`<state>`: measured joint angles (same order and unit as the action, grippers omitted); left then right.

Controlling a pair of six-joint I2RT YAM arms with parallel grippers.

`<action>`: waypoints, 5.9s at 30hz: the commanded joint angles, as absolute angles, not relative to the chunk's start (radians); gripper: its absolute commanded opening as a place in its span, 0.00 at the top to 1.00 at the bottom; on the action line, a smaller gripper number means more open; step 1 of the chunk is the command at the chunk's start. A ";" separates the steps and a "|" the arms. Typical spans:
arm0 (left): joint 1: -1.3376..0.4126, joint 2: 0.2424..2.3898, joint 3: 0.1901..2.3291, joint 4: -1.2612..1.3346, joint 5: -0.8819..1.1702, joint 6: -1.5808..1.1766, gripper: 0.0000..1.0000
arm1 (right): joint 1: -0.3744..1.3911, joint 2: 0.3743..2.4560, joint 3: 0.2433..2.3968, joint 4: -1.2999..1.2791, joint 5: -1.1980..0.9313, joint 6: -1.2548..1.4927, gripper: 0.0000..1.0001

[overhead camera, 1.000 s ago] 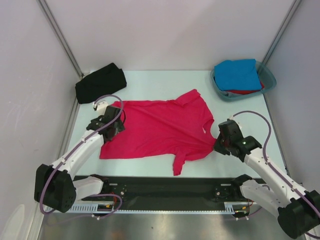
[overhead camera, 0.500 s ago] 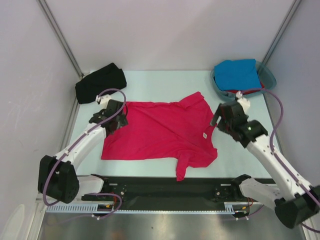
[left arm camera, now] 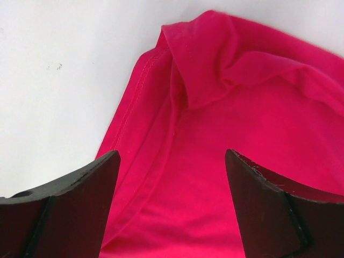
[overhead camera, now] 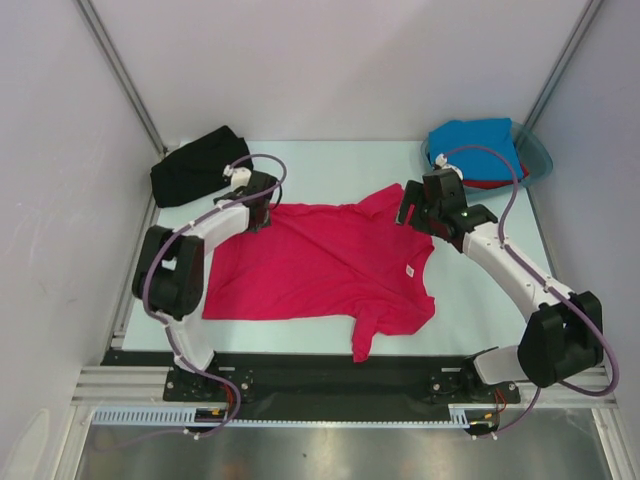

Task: Fold and stack the t-shirts
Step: Flatten the tshirt out, then fold the tshirt

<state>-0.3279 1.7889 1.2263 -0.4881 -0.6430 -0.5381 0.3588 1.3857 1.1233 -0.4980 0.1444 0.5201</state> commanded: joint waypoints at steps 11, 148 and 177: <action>-0.287 1.960 1.399 -0.600 -0.804 -0.497 0.32 | 0.353 1.341 1.137 -0.426 0.107 0.476 0.18; -0.149 1.891 1.391 -0.407 0.041 -0.390 0.47 | 0.121 2.109 1.306 0.321 -0.721 0.914 0.38; -0.150 1.936 1.419 -0.431 0.029 -0.387 0.46 | 0.150 2.240 1.377 0.354 -0.736 0.942 0.45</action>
<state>-0.1520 1.9285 1.3766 -0.4305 0.0319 -0.3988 0.1406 2.2211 1.3251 0.3267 -0.7197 0.9340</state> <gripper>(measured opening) 0.536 0.569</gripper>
